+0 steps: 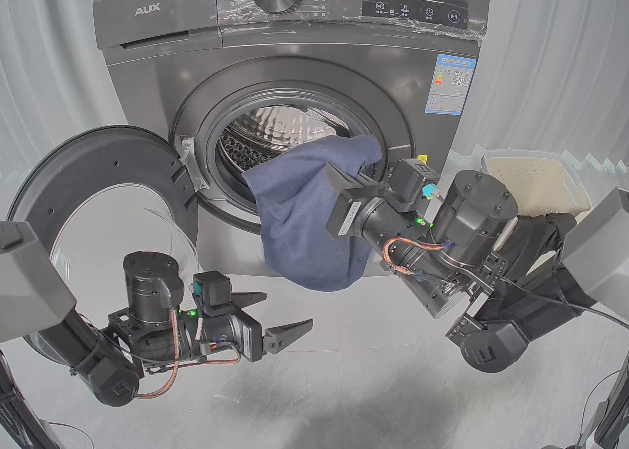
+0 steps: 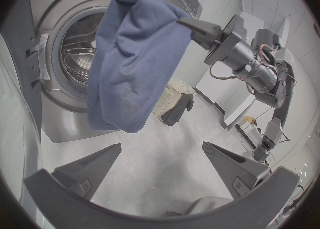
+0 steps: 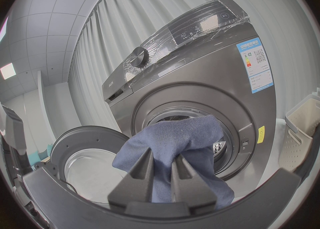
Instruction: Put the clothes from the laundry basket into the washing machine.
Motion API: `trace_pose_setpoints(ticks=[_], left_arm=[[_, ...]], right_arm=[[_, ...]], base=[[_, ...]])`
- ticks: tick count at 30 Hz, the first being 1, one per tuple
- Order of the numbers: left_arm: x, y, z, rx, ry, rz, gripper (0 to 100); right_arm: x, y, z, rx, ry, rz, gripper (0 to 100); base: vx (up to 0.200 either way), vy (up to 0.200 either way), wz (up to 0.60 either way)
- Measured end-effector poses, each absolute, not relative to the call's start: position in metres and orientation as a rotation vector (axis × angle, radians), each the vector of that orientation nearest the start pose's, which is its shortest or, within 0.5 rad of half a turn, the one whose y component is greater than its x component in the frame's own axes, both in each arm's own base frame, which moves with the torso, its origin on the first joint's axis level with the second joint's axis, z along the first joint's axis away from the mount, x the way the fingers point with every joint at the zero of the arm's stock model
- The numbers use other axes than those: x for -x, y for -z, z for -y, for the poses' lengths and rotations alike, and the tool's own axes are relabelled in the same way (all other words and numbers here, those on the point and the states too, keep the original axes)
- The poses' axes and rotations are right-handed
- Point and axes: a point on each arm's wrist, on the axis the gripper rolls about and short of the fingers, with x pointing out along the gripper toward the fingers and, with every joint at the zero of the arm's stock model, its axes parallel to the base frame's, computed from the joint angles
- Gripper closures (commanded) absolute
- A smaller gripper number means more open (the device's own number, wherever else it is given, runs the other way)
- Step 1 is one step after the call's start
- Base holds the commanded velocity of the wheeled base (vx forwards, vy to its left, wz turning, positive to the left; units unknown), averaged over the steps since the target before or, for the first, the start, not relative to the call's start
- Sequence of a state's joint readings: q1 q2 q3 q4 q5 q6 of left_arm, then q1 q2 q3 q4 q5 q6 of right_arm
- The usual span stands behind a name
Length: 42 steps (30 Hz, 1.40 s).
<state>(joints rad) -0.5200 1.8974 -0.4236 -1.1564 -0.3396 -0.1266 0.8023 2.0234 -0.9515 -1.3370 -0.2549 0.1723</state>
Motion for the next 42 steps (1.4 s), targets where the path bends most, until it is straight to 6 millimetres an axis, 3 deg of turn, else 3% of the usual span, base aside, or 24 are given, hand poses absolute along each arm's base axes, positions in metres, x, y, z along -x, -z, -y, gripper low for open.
trace_pose_setpoints(ticks=[10, 27, 42], left_arm=[[-0.279, -0.067, 0.151, 0.126, 0.754, -0.372, 0], [-0.32, -0.067, 0.152, 0.197, 0.69, -0.317, 0], [-0.323, -0.07, 0.158, 0.219, 0.716, -0.222, 0]], right_arm=[[-0.267, -0.179, -0.272, -0.303, -0.569, 0.184, 100], [-0.265, -0.18, -0.274, -0.307, -0.574, 0.187, 100], [-0.264, -0.179, -0.276, -0.31, -0.573, 0.188, 100]], base=[[0.0, 0.0, 0.0], [0.0, 0.0, 0.0], [0.0, 0.0, 0.0]])
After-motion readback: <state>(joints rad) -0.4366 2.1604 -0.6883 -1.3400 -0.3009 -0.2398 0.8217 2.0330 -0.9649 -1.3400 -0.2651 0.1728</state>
